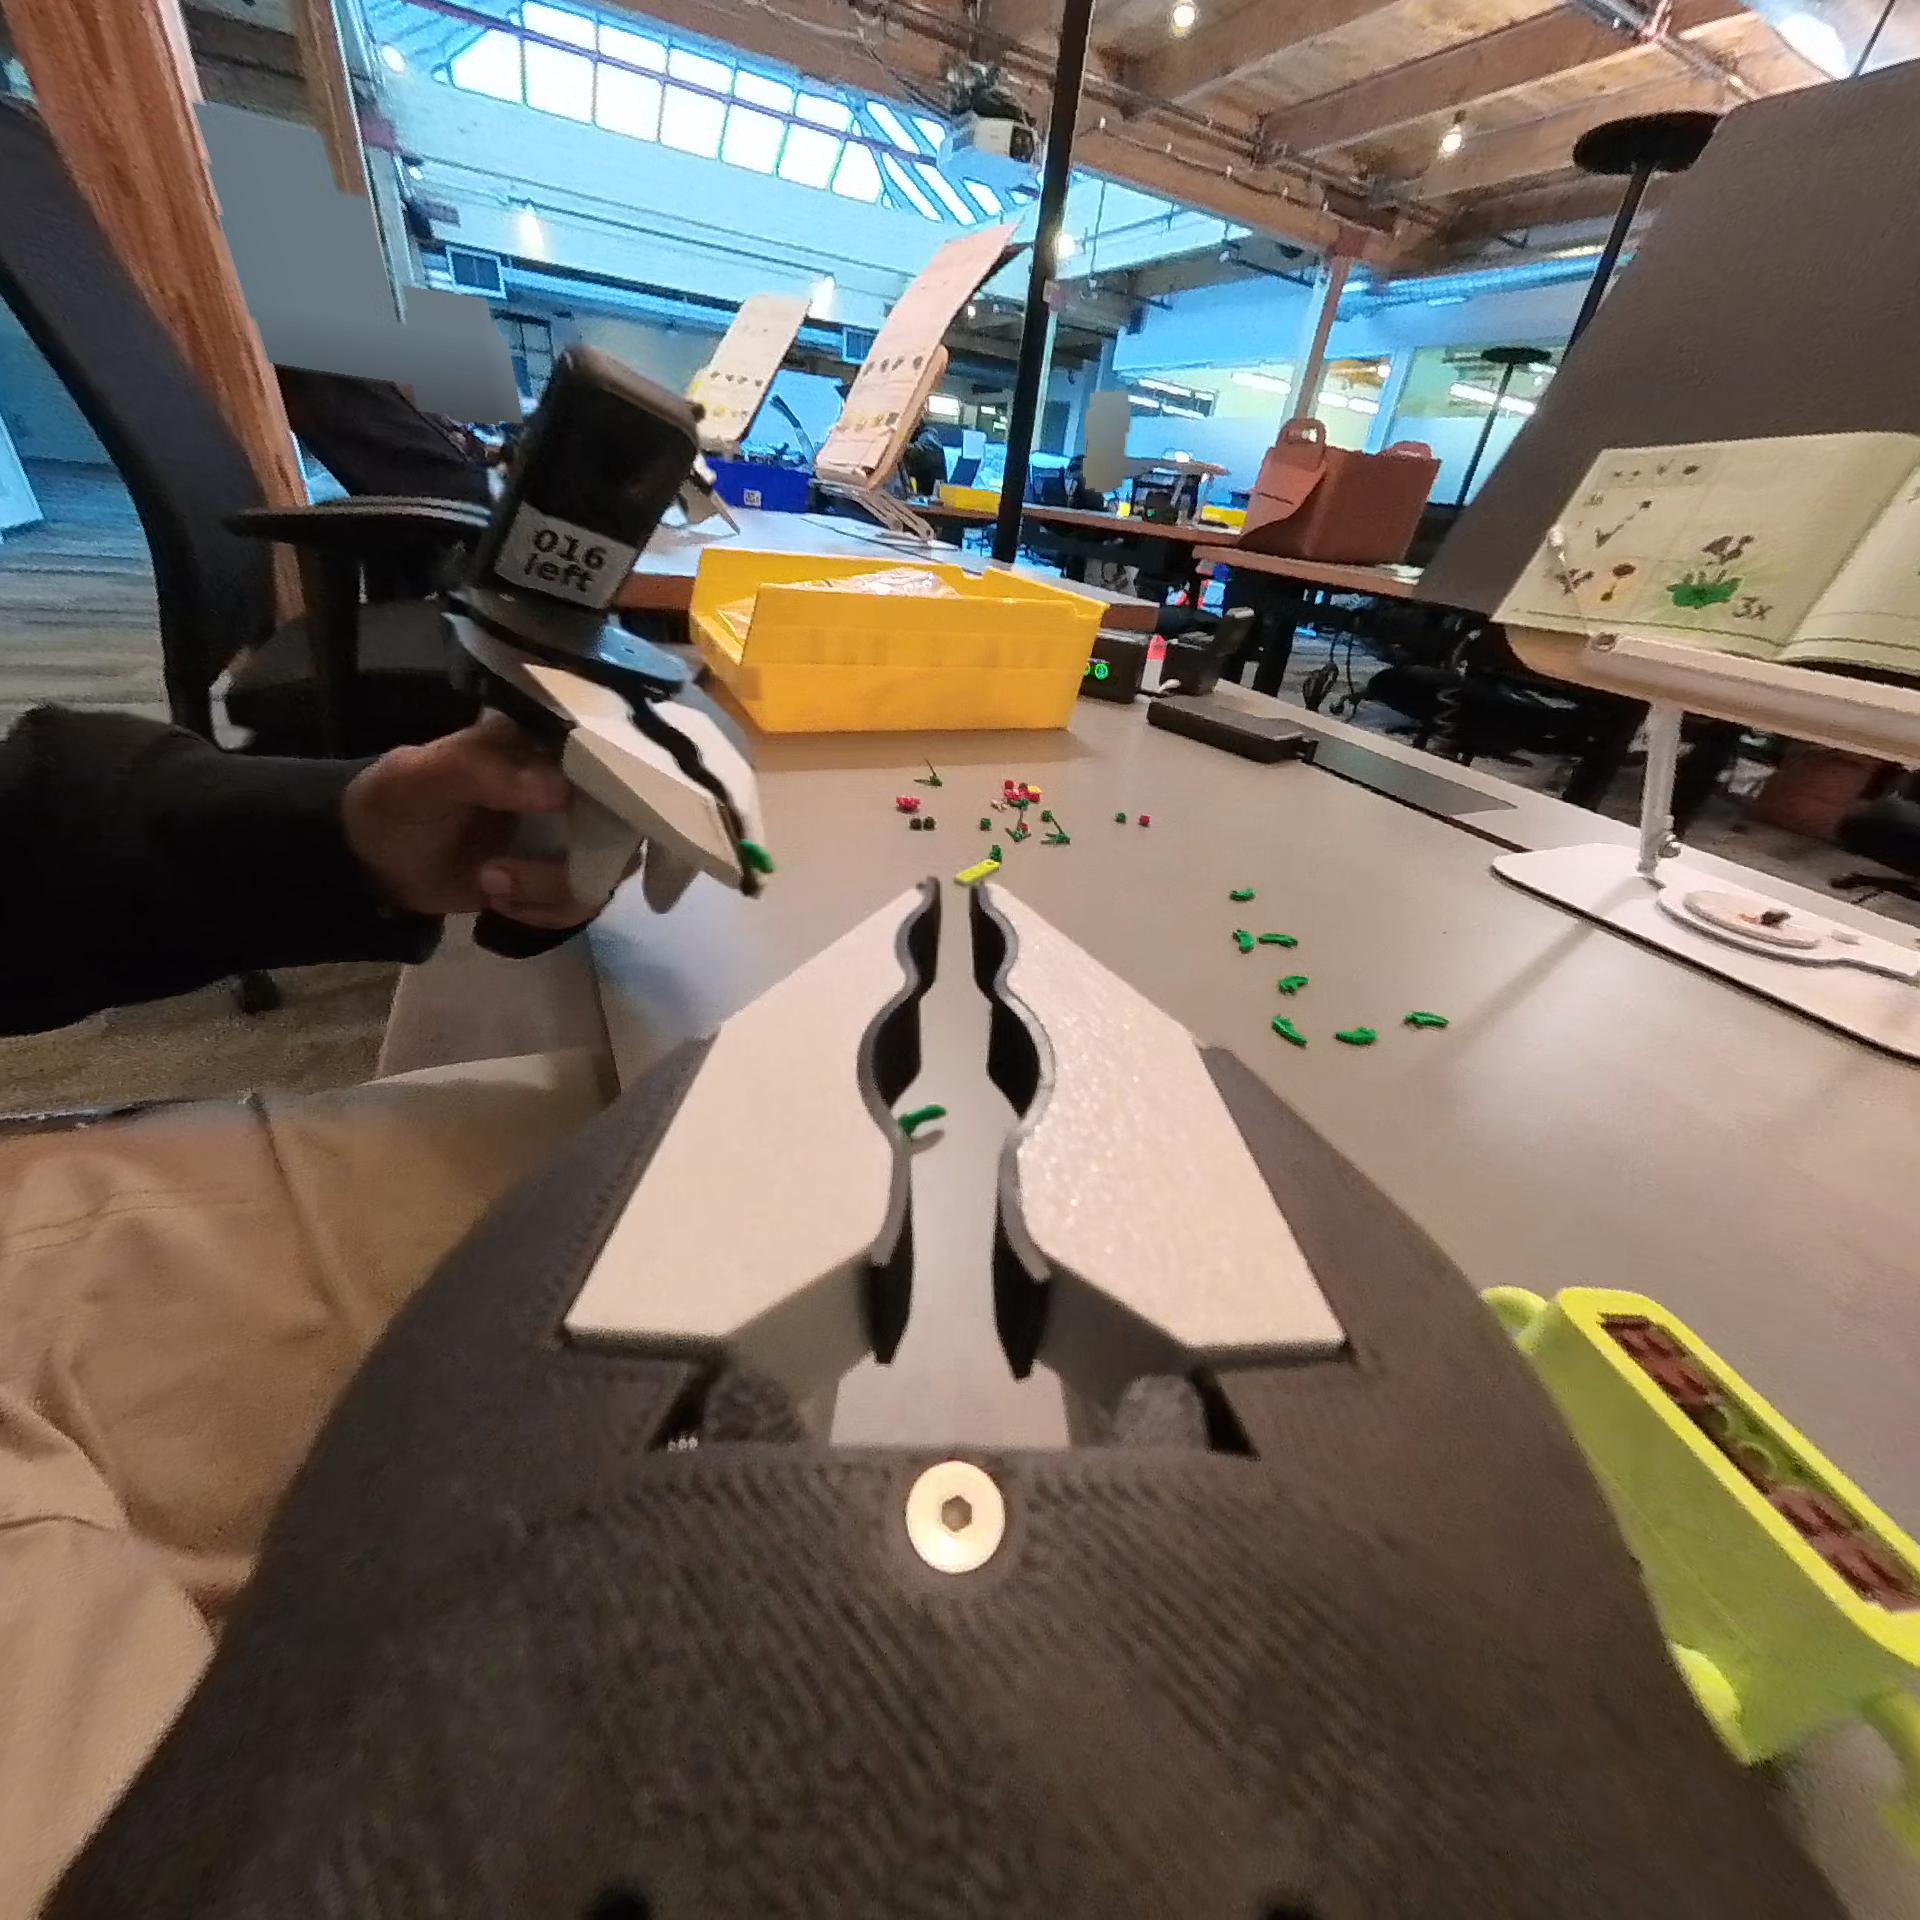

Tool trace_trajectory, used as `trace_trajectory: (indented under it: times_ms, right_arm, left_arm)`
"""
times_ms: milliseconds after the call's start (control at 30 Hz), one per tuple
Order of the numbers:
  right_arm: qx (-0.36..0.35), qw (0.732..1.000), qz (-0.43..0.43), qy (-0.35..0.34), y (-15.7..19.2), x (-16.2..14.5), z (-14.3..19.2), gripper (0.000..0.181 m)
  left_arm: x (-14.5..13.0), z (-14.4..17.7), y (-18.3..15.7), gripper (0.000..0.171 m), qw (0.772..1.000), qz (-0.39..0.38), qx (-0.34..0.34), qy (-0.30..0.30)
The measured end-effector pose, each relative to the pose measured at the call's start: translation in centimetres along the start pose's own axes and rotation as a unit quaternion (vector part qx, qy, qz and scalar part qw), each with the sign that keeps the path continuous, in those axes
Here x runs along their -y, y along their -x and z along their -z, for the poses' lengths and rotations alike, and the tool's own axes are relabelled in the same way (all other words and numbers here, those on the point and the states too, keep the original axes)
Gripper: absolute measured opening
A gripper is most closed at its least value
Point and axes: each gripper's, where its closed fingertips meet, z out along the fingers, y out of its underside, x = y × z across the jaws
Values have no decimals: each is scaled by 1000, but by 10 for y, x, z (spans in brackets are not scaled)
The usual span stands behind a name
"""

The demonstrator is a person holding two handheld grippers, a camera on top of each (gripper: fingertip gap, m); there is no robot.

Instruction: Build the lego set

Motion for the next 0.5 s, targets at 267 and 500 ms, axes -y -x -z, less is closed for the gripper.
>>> trace_trajectory:
  times_ms: [267,500]
  right_arm:
    - [102,992,-57,38,-1,-12,-37,6]
    - [174,981,-68,55,7,-17,-49,24]
  left_arm:
    - [12,-4,15,1,998,45,-23,-21]
    - [19,-32,34,1,996,-38,-55,57]
